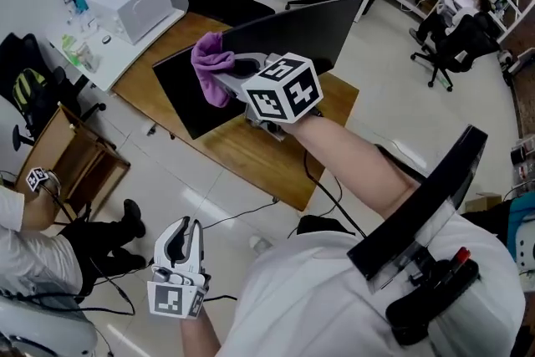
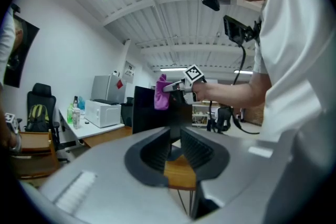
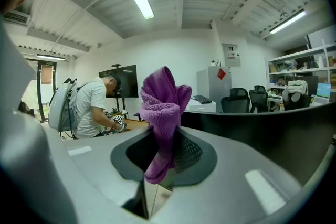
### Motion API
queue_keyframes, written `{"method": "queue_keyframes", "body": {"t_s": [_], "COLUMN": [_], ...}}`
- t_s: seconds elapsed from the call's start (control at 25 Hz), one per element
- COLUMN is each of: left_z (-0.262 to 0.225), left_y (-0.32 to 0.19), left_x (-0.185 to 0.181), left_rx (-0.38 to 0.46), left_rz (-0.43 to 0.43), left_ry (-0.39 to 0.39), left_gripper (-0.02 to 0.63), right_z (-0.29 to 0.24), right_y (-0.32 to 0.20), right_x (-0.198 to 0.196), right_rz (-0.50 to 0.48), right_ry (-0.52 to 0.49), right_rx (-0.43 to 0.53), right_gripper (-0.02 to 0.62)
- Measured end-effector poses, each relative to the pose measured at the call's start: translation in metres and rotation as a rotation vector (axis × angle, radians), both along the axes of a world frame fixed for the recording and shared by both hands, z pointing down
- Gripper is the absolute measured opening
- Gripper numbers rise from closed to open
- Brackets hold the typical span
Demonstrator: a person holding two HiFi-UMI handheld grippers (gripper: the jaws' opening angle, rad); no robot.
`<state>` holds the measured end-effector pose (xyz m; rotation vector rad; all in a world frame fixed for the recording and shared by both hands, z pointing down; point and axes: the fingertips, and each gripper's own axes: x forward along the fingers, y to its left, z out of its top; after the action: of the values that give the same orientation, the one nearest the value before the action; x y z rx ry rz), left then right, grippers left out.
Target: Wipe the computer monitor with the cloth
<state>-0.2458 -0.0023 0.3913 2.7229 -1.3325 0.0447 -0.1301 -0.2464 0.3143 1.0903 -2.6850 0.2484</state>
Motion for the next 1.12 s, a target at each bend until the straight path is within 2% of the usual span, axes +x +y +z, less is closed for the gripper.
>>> {"method": "queue_keyframes", "body": {"t_s": [0.2,0.52,0.88,1.12], "left_z": [0.002,-0.005,-0.027,-0.036], "left_y": [0.005,0.019,0.048,0.094], "left_x": [0.022,0.068,0.166,0.239], "left_rx": [-0.002,0.018,0.042,0.033], "left_rz": [0.072,0.144,0.239,0.284], "left_ry": [-0.014,-0.050,-0.060,-0.069], "left_gripper": [0.083,0.083,0.083,0.083], "right_z": [0.009,0.032,0.040,0.046], "right_y": [0.028,0.108,0.212,0.285], "right_x": [0.049,0.140,0.248,0.324], "right_rz": [0.040,0.103,0.169,0.216], "right_ry": [0.012,0.013,-0.010,-0.021], "right_rx": [0.009,0.025,0.041,0.036], "right_gripper": [0.066,0.066,0.066,0.066]}}
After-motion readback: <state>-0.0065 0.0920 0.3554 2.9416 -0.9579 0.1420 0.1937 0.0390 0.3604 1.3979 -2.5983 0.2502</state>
